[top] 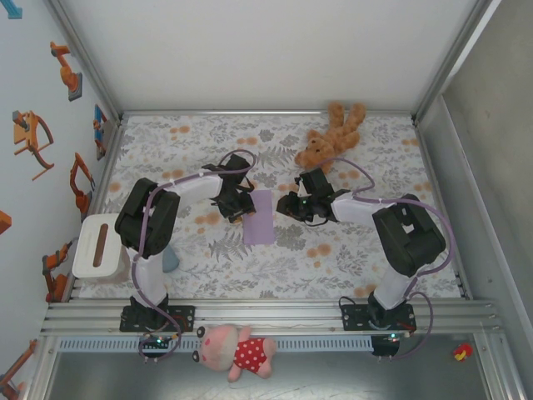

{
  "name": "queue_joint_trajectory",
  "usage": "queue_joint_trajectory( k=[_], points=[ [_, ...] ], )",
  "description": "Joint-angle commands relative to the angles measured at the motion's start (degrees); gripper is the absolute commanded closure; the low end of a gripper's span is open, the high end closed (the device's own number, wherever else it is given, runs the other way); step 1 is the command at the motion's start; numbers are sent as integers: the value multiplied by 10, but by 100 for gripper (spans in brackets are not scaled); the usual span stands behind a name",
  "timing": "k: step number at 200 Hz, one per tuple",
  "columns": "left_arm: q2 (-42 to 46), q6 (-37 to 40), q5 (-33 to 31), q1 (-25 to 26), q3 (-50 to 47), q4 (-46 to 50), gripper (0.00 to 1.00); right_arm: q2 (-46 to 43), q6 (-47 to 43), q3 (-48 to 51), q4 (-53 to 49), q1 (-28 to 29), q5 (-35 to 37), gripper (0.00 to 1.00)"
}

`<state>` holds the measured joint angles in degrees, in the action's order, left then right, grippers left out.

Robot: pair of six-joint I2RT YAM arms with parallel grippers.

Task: Fold a paper plane with a square sheet of paper (pick it up from the middle)
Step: First fold in half a square sheet of paper at the center of the table.

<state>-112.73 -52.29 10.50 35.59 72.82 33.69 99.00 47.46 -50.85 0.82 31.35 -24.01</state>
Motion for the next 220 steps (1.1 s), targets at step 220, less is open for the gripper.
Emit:
queue_joint_trajectory(
  k=[220],
  points=[
    [-133,13,-6,19,-27,-8,60,105,-12,-73,43,30,-90,85]
  ],
)
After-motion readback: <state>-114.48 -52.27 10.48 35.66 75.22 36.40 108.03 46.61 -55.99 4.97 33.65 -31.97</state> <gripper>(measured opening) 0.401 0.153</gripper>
